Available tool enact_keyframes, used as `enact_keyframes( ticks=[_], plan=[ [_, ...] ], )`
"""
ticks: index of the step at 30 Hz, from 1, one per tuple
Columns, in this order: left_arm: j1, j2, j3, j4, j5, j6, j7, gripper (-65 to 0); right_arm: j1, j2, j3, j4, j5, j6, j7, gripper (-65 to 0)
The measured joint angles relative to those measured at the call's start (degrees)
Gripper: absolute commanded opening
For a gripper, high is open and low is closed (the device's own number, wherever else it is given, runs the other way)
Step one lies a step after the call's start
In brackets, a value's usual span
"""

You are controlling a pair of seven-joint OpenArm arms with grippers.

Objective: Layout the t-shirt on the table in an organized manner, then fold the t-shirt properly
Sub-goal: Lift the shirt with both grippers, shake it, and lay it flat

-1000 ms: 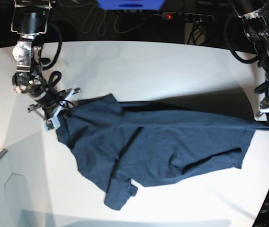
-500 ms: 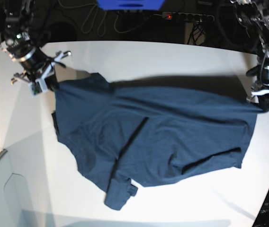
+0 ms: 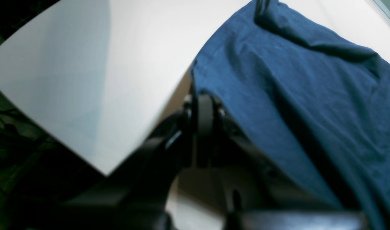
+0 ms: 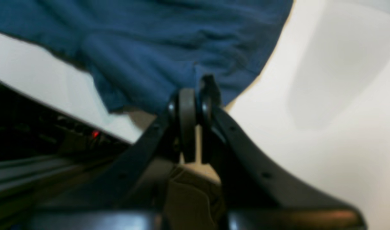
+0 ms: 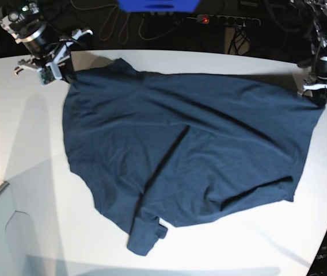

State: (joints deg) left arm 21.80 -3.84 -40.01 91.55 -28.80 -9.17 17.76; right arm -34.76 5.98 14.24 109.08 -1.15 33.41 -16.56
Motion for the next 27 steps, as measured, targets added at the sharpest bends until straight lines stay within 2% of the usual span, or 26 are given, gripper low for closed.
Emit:
enact_keyframes(
  ticks=[4,8,12,17,20,23,27],
  plan=[
    [-6.7,-0.3,1.9,-0.5,1.1,0.9,0.0,-64.9,9.8,-0.1,0.0,-0.2,0.3,0.2,-2.2,-65.0],
    [-16.9,-2.0,9.3,-2.5,7.2,-0.1,-0.5,-64.9,23.6,-0.1,-0.1,-3.7,0.2,0.7,-9.2,-65.0],
    [-30.0,-1.9,15.3,-9.7,12.9,-0.3,0.3,-64.9,39.6,0.4,-0.1,-12.7,0.1,0.6,-13.0,-65.0],
    [-49.2,-2.1,22.1,-23.0,20.0,0.1,0.3,-64.9,55.4,3.6,0.0,-22.9,0.0,0.7,-13.8,-65.0],
    [-59.5,-2.1,26.0,-29.0,20.2,-0.1,0.0,-64.9,64.7,5.5,-0.2,-26.6,0.3,0.4,-13.7,-65.0],
    [-66.3,-1.7,28.2,-31.5,19.8,-0.6,0.0,-64.9,72.7,7.5,0.0,-27.9,0.1,0.4,-13.4,-65.0],
    [-75.1,-1.9,29.6,-32.8,20.2,0.3,0.9,-64.9,82.0,7.8,0.1,-27.1,-0.2,0.1,-14.1,-65.0]
  ],
)
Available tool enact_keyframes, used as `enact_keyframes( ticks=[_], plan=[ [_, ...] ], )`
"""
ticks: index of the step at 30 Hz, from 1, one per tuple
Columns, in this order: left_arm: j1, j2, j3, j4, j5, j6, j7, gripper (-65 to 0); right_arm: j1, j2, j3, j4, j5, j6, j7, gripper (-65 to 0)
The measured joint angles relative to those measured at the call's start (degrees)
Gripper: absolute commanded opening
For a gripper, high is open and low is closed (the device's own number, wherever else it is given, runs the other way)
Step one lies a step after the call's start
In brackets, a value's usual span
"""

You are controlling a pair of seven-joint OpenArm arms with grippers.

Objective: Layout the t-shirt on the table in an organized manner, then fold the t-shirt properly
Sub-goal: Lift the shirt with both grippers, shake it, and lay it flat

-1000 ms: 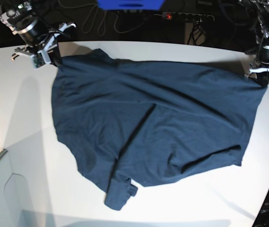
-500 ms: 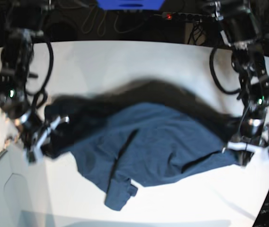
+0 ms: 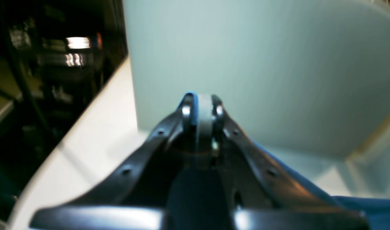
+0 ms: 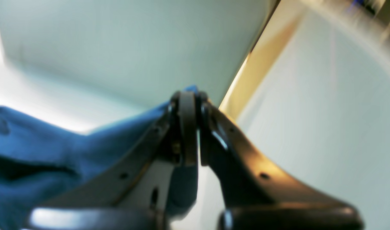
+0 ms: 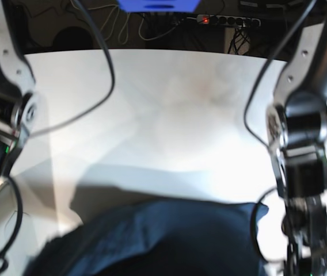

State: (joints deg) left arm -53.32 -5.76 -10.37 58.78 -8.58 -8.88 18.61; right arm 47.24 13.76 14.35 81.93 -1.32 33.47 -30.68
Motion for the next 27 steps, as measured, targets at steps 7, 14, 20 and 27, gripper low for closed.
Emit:
enact_keyframes(
  ticks=[7,14,20,27],
  plan=[
    [-10.5,0.1,0.6,3.4,-0.6,-0.3,-1.6,-64.9,7.0,0.0,0.1,10.8,0.4,-0.8,1.2,-65.0],
    [0.9,-2.0,-0.7,16.0,-0.2,-0.4,-1.5,-64.9,-5.7,-0.7,0.2,22.1,0.6,-1.6,1.2,-65.0],
    [21.0,-4.0,-2.4,25.7,-0.2,-0.7,-0.5,-64.9,-24.3,-5.6,4.9,28.9,0.5,-1.4,0.8,-65.0],
    [41.2,-3.7,-9.9,32.4,-6.0,-0.8,-0.7,-64.9,-45.6,-13.1,11.7,30.6,0.3,-1.9,13.1,-65.0]
  ],
)
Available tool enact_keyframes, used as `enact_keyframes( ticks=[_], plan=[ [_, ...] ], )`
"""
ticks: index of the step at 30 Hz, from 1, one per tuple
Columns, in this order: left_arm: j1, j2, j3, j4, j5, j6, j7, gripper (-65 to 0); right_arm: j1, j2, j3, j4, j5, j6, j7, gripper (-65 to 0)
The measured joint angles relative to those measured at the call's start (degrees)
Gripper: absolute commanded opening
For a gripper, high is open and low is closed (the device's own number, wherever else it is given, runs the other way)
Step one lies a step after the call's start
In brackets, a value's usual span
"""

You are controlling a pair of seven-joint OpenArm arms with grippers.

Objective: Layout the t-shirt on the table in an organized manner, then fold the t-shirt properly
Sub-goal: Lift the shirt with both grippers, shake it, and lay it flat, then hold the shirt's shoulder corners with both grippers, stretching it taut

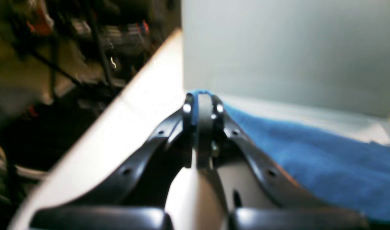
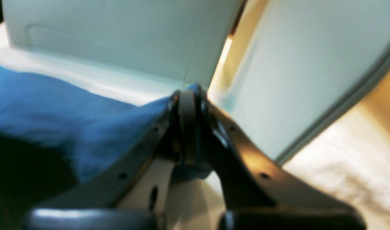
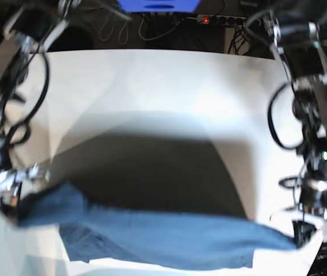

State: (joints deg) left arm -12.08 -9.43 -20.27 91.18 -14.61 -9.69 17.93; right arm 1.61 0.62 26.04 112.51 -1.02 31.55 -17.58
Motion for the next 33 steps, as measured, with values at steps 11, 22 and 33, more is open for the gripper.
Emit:
enact_keyframes(
  ticks=[11,22,33],
  plan=[
    [20.0,0.0,-8.1,-2.2,-10.6,0.6,-0.9,-64.9,-25.2,-4.6,-0.1,-0.5,5.5,0.3,14.0,-65.0],
    [24.1,0.8,-12.2,-9.7,-11.6,0.0,-0.6,-64.9,-36.1,-6.1,0.5,-4.2,8.4,0.2,14.6,-65.0],
    [31.0,1.4,-17.6,-3.3,-11.5,0.3,-0.9,-64.9,-41.1,-8.9,0.3,-4.4,8.4,0.2,14.6,-65.0]
  ],
)
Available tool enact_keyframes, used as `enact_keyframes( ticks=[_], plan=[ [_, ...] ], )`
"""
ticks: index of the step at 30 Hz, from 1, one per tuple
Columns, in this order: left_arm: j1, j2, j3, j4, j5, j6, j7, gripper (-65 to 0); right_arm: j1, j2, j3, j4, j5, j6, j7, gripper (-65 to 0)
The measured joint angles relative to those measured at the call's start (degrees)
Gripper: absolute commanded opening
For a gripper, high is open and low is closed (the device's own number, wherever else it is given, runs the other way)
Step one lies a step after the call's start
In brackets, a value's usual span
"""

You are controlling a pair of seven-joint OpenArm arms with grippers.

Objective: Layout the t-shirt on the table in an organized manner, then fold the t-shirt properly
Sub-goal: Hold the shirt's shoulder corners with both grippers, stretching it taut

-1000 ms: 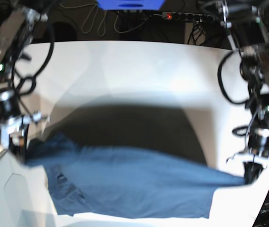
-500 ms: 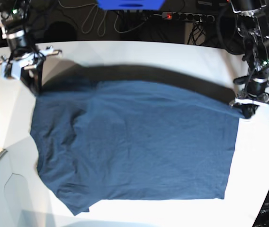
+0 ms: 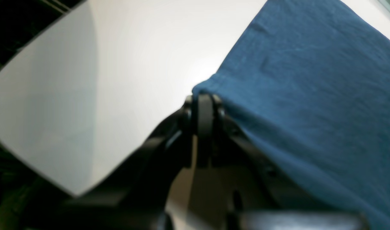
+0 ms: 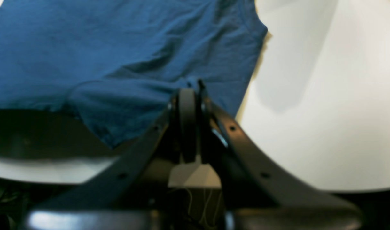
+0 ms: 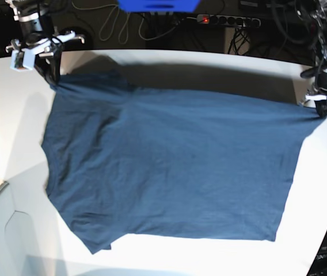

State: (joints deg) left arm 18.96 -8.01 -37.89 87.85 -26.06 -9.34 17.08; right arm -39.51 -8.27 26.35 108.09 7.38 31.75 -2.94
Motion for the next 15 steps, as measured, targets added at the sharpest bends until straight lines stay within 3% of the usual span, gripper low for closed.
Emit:
enact_keyframes(
  ticks=[6,9,15],
  plan=[
    [4.3,0.4,0.3,3.5,-0.1,-0.3,0.1,-64.9,-3.6,0.0,0.0,0.0,0.2,0.9,0.0,-65.0],
    [6.5,2.4,-0.3,5.0,0.0,-0.1,0.2,-64.9,-5.5,-0.1,0.0,-0.1,0.2,1.9,0.5,-65.0],
    [8.5,2.3,-1.6,7.0,-0.1,-0.3,0.2,-64.9,-7.0,-0.7,0.0,-0.2,0.2,2.1,7.0,-65.0]
  ],
)
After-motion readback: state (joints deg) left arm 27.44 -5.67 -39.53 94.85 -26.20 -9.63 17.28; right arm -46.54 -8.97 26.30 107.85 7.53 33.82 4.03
